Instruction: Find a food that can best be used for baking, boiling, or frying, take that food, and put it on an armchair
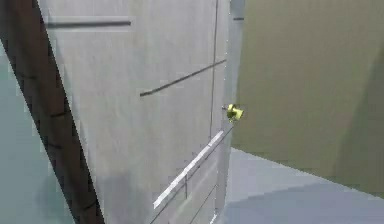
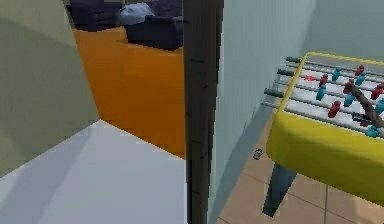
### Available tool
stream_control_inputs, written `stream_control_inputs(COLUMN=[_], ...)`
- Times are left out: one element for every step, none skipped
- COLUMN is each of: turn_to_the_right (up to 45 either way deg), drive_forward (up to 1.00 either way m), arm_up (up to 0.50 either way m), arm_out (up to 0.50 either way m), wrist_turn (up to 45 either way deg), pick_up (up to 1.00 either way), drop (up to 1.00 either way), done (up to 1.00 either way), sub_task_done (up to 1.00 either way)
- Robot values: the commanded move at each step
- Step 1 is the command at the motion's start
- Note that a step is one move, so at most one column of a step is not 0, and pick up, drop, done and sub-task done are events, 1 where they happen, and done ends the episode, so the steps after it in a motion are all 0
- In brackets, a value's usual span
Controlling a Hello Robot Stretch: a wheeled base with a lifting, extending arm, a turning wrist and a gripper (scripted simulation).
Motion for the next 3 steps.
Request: stream_control_inputs(turn_to_the_right=[33.0, 0.0, 24.0], drive_forward=[0.0, 0.05, 0.0], arm_up=[0.0, 0.0, 0.0], arm_out=[0.0, 0.0, 0.0], wrist_turn=[0.0, 0.0, 0.0], pick_up=[0.0, 0.0, 0.0], drop=[0.0, 0.0, 0.0], done=[0.0, 0.0, 0.0], sub_task_done=[0.0, 0.0, 0.0])
